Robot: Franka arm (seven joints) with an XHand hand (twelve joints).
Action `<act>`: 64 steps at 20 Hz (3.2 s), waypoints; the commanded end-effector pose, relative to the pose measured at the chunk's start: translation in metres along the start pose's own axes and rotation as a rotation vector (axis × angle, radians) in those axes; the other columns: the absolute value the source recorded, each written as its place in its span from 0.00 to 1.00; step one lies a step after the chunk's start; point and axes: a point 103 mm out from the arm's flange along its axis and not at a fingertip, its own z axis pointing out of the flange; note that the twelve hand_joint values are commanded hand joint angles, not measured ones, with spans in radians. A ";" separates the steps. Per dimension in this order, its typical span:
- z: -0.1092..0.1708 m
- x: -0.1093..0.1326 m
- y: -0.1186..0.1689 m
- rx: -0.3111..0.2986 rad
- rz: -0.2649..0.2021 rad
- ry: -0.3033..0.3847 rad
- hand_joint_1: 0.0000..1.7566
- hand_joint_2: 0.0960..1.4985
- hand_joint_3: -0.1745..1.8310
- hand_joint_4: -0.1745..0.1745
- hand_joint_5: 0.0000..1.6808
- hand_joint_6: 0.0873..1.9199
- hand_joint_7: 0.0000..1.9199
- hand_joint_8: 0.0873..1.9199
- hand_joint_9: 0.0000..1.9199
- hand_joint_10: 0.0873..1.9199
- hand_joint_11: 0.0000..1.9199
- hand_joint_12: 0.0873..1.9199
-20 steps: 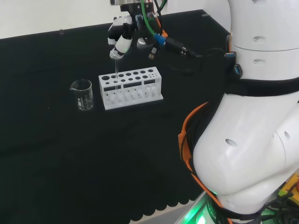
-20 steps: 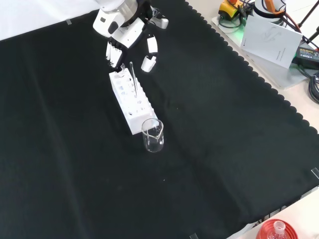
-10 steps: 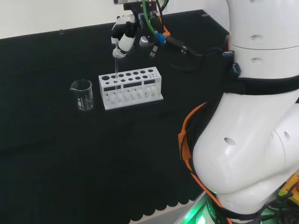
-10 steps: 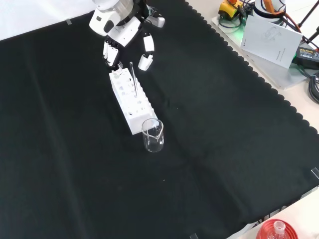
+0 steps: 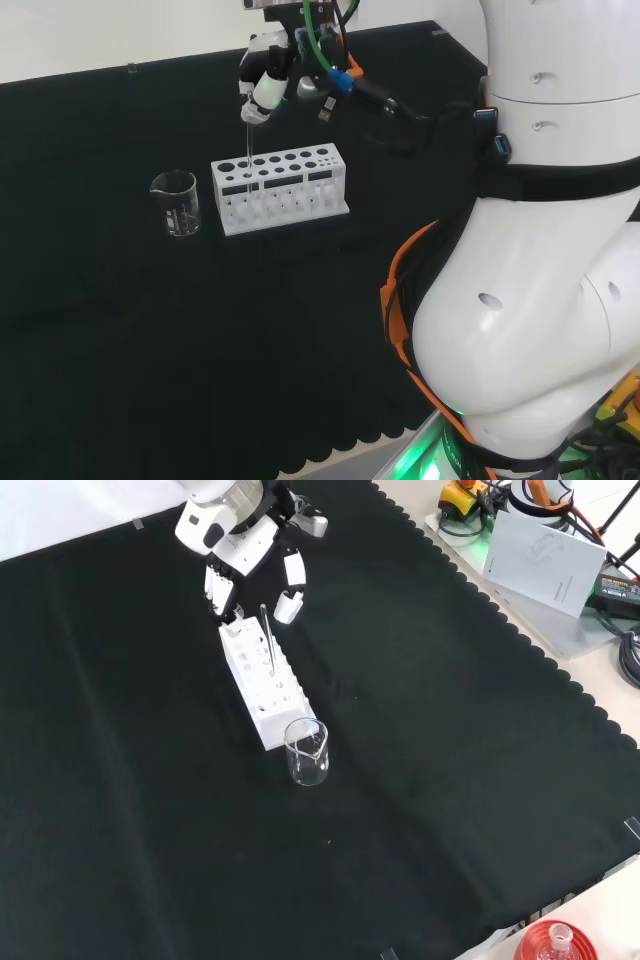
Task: Take the glass rod from the white test tube rack.
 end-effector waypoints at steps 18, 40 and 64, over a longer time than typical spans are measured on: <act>0.000 0.011 0.007 0.003 -0.019 -0.082 0.55 0.39 0.43 0.00 0.34 0.50 0.42 0.43 0.49 0.37 0.45 0.61; -0.006 0.027 0.008 -0.160 -0.033 -0.145 0.75 0.39 0.45 0.00 0.64 0.46 0.72 0.30 0.83 0.12 0.79 0.29; -0.044 0.050 -0.023 -0.170 -0.006 -0.215 0.75 0.33 0.52 0.00 0.67 0.43 0.74 0.29 0.87 0.09 0.83 0.23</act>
